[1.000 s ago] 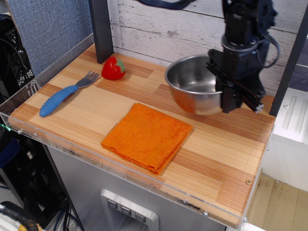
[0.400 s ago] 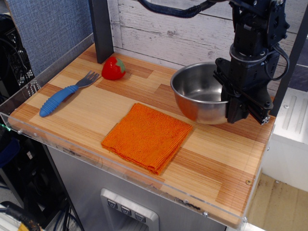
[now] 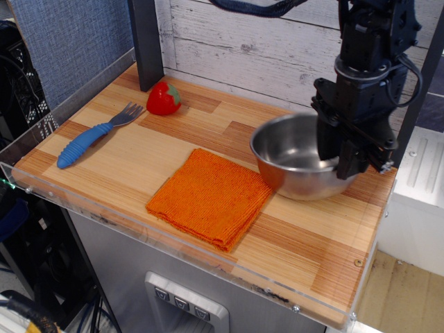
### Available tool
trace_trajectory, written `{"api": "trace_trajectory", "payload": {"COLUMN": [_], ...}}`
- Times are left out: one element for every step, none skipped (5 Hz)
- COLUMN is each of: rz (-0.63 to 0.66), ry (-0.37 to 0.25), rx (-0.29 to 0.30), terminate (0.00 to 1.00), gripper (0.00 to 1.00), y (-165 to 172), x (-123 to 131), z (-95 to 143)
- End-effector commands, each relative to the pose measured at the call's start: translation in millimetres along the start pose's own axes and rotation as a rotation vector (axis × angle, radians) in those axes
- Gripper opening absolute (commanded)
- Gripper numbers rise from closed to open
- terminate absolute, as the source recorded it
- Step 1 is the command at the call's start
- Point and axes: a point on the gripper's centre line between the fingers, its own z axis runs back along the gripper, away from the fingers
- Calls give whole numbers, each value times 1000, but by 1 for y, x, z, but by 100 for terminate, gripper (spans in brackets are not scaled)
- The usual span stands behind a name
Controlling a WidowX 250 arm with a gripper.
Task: Move the pot to the top right of the cloth.
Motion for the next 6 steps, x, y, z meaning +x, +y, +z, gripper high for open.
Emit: {"api": "trace_trajectory", "payload": {"rz": [11,113,266,360,419,460], "ry": [-62,-130,-127,-76,-33,-10], "rx": [-50,-44,39,58,56,25], "terminate": [0,0,0,0,0,0], "gripper": [100,100,100,100,100,100], "y": [3,0,1,-1,-3,-6], "x": [2,6,9,8,8,8], "z": [12,10,10,11,12,12]}}
